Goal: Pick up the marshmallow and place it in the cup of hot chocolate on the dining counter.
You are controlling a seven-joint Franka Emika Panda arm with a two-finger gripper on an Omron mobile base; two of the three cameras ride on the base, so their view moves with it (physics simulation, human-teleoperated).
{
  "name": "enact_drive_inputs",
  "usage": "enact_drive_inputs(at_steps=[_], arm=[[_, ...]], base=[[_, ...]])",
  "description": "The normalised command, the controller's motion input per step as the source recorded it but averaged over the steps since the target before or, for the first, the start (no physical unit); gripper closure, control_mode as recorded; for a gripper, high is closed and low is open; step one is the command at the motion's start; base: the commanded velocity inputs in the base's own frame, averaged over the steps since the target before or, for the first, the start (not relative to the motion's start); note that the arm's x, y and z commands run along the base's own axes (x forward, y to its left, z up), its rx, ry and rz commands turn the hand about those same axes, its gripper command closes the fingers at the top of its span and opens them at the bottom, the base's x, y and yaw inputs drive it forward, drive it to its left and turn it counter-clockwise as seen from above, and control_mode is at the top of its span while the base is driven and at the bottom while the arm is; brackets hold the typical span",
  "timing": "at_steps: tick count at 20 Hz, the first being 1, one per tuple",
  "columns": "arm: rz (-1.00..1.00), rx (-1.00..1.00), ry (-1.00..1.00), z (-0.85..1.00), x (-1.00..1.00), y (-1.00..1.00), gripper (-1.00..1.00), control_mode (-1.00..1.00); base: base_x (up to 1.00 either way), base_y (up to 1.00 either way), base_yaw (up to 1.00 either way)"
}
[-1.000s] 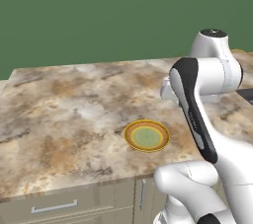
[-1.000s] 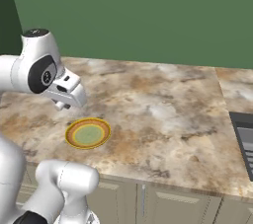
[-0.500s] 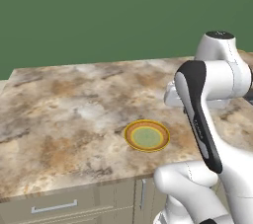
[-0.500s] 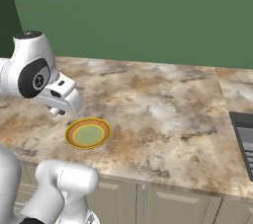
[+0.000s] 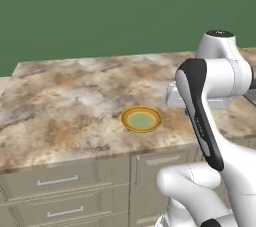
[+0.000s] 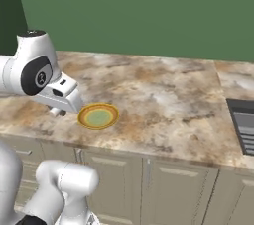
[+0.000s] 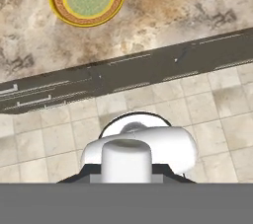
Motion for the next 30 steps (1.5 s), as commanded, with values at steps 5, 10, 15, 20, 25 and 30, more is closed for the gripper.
enact_drive_inputs(at_steps=[5,10,15,20,25,30], arm=[[0.0,0.0,0.0,0.0,0.0,0.0,1.0,1.0],[0.0,0.0,0.0,0.0,0.0,0.0,1.0,1.0],[0.0,0.0,0.0,0.0,0.0,0.0,1.0,1.0],[0.0,0.0,0.0,0.0,0.0,0.0,1.0,1.0],[0.0,0.0,0.0,0.0,0.0,0.0,1.0,1.0],[0.0,0.0,0.0,0.0,0.0,0.0,1.0,1.0]], base=[[-0.89,0.44,0.0],[-0.3,0.99,0.0],[-0.09,1.0,0.0],[-0.04,1.0,-0.05],[-0.09,1.0,-0.16],[-0.21,1.0,-0.3]])
